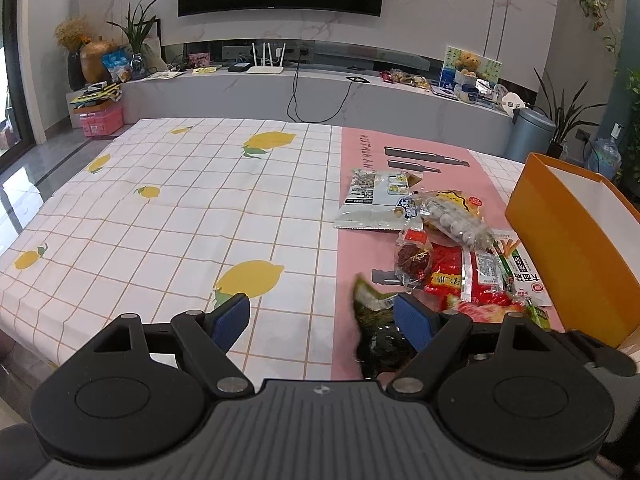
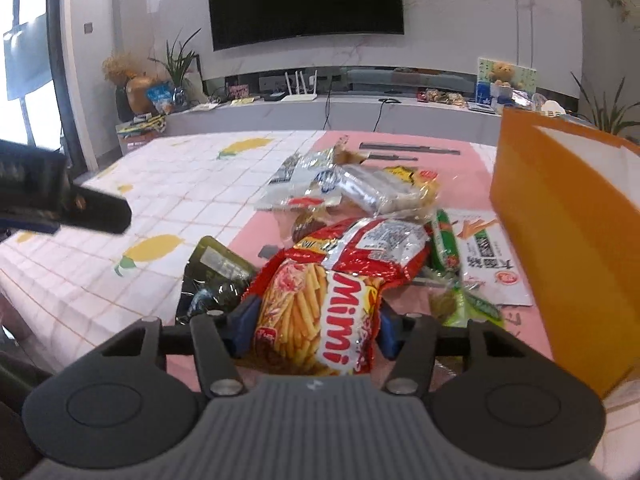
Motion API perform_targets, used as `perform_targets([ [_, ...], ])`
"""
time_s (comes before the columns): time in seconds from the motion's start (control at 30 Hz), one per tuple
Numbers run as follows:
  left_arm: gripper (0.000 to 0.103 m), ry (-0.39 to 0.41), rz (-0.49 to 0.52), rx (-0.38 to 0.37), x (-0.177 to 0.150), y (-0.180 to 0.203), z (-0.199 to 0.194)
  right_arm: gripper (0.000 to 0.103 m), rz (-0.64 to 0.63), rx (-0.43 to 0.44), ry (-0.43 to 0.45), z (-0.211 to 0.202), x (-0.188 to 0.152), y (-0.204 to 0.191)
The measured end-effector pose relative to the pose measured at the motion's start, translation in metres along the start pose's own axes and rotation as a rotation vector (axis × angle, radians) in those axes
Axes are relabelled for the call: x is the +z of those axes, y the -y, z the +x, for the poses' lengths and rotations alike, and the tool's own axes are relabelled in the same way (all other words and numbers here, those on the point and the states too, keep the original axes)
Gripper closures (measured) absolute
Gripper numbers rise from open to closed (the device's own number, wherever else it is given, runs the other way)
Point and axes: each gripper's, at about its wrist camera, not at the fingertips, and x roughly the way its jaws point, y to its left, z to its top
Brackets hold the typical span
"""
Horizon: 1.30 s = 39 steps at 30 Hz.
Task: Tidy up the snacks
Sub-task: 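Grasp the dark green snack bag with the left tool while right lifts Mimi bag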
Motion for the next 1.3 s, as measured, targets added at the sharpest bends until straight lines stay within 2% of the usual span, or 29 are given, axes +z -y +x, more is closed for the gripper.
perform_targets([
  [0.23, 0.007, -0.016, 0.000, -0.016, -0.002, 0.000, 0.004, 0.046, 0.050, -0.015, 0.039, -0.019, 0.010, 0.016],
  [0.5, 0.007, -0.073, 0.032, -0.051, -0.005, 0.012, 0.026, 0.046, 0.089, -0.057, 0.083, -0.038, 0.016, 0.030],
  [0.73, 0.006, -0.222, 0.036, -0.020, -0.008, 0.025, 0.067, 0.046, 0.081, -0.085, 0.134, -0.051, 0.022, 0.037],
  [0.83, 0.006, -0.227, 0.030, -0.040, -0.007, 0.032, 0.073, 0.046, 0.101, -0.077, 0.127, -0.050, 0.024, 0.041],
  [1.03, 0.006, -0.230, 0.039, -0.015, -0.008, 0.041, 0.086, 0.046, 0.109, -0.081, 0.127, -0.052, 0.023, 0.042],
  [1.07, 0.008, -0.238, 0.031, -0.021, -0.007, 0.040, 0.088, 0.046, 0.109, -0.082, 0.129, -0.052, 0.024, 0.042],
  [1.13, 0.026, -0.255, 0.009, -0.067, -0.006, 0.038, 0.091, 0.046, 0.106, -0.084, 0.132, -0.052, 0.024, 0.042],
  [1.17, 0.043, -0.262, -0.005, -0.101, -0.006, 0.038, 0.090, 0.046, 0.102, -0.083, 0.130, -0.052, 0.024, 0.041],
  [1.2, 0.053, -0.265, -0.015, -0.124, -0.005, 0.037, 0.089, 0.046, 0.101, -0.084, 0.128, -0.052, 0.023, 0.040],
  [1.3, 0.055, -0.263, 0.012, -0.109, -0.006, 0.040, 0.085, 0.046, 0.100, -0.089, 0.125, -0.052, 0.022, 0.040],
])
